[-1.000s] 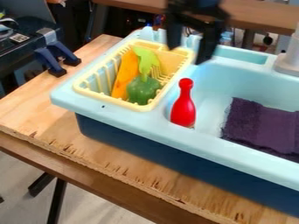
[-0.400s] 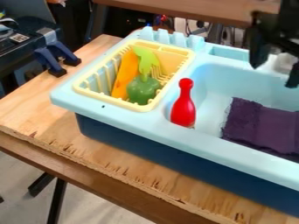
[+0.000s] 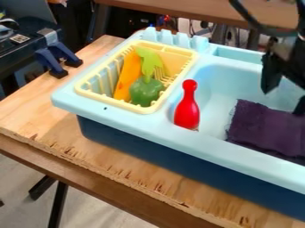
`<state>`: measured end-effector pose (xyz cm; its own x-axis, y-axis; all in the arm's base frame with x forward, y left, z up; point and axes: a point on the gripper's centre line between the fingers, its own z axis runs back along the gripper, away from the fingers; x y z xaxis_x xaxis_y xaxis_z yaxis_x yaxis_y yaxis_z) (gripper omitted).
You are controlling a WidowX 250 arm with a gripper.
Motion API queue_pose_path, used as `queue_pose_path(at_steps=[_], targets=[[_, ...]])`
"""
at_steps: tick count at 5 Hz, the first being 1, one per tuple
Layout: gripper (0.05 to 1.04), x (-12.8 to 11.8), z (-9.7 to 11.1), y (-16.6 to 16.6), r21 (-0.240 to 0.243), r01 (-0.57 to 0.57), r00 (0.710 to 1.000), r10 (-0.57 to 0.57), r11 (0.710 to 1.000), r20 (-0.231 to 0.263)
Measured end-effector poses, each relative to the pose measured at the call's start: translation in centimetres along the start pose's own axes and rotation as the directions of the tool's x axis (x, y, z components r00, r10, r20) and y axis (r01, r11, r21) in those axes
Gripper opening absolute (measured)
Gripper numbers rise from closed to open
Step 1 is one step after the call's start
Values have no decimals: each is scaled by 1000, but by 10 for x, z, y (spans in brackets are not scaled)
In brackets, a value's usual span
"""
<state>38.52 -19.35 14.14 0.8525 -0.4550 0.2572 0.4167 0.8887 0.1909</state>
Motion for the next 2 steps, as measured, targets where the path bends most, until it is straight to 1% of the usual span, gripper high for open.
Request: queue_pose_path(at_steps=[1, 2], targets=[[1007, 0, -8, -5, 7, -11, 1000, 11, 1000, 15], [1008, -6, -22, -11, 5, 5, 1000, -5, 1000, 1]])
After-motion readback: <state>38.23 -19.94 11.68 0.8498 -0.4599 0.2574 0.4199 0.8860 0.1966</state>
